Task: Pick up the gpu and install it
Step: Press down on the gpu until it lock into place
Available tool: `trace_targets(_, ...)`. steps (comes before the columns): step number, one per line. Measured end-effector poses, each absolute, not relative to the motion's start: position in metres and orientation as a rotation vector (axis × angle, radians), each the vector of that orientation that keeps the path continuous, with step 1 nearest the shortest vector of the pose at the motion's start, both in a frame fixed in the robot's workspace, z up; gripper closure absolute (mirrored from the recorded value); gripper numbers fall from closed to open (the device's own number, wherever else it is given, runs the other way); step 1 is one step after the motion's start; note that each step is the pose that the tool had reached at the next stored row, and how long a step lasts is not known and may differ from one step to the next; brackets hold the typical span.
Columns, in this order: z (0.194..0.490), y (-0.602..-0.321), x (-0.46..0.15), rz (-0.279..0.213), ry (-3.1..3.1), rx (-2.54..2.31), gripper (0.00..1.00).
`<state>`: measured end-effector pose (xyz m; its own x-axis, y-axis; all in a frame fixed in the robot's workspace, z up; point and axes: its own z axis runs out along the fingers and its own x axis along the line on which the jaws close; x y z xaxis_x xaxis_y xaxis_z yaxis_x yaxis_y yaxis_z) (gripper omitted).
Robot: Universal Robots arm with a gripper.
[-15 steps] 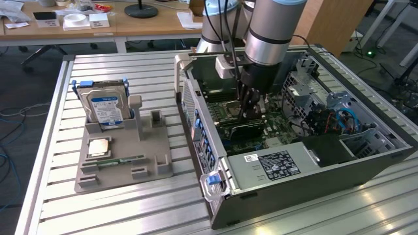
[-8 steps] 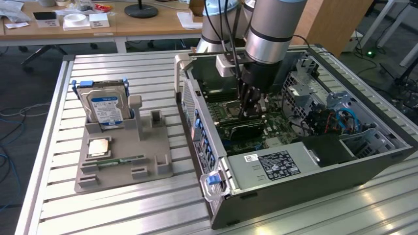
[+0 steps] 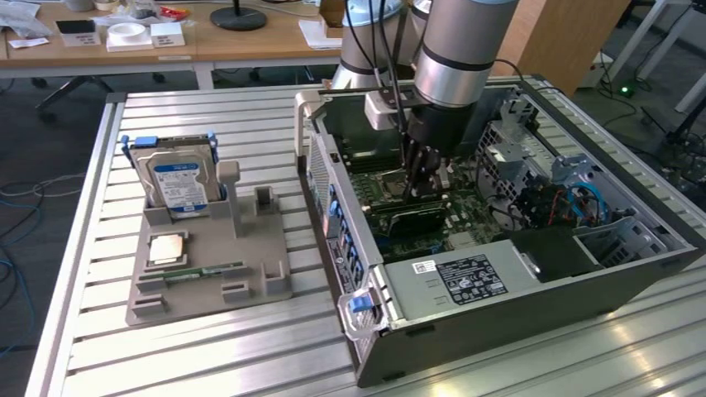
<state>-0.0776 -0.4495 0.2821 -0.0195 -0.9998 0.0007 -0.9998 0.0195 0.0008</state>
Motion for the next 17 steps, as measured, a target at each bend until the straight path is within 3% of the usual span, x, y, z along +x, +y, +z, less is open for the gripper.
trace_targets(17,0.328,-0.449,-0.078,0.0,-2.243,2.198,0.89)
